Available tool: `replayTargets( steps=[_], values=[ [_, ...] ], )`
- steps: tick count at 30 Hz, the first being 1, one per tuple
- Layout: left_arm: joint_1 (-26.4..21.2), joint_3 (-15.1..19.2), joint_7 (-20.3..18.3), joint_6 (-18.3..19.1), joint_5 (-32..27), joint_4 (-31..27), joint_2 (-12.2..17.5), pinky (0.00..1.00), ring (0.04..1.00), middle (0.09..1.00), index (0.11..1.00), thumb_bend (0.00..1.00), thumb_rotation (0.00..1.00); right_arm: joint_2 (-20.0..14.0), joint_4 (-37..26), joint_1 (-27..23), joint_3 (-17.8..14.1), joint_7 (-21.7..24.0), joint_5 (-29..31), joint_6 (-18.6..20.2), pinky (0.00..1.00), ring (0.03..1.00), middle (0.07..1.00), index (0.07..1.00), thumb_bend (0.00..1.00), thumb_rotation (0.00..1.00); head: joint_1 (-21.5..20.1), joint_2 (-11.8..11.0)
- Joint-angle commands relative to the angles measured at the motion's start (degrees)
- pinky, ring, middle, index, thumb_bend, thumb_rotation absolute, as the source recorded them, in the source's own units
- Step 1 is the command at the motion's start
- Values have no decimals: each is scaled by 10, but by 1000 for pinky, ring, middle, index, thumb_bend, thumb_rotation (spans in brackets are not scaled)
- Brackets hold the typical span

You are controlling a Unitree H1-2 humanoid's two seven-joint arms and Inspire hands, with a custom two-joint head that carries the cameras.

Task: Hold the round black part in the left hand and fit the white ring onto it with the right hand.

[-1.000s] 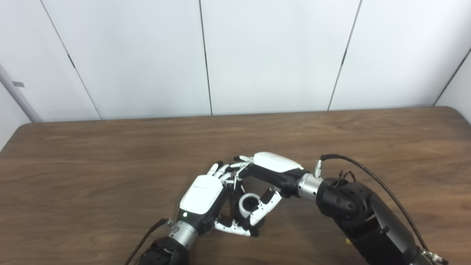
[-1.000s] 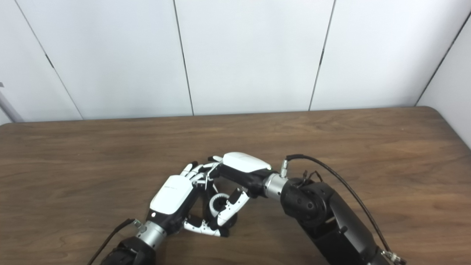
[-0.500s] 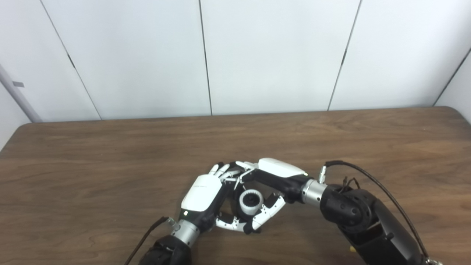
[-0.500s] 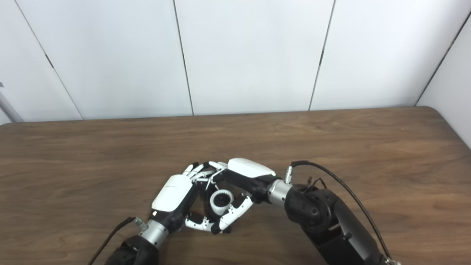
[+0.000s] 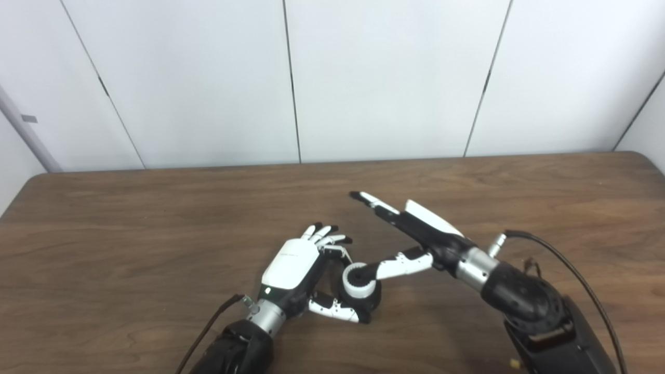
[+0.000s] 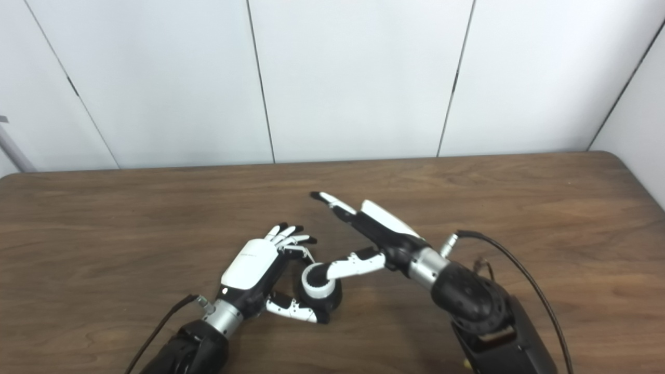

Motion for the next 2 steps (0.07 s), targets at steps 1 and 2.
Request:
replayTargets(
  steps=[1,2],
  values=[
    [8,-10,-9,13,26,48,12,1000,939,832,477,522,48,-5,-25,-12,-16,-23,17,-26,971,1000,1000,1000,1000,694,1,0],
    [7,-11,-4,10,27,53,12,1000,937,828,477,522,48,-6,-26,-7,-23,-27,23,-28,989,1000,1000,1000,1000,685,1,-2]
  ],
)
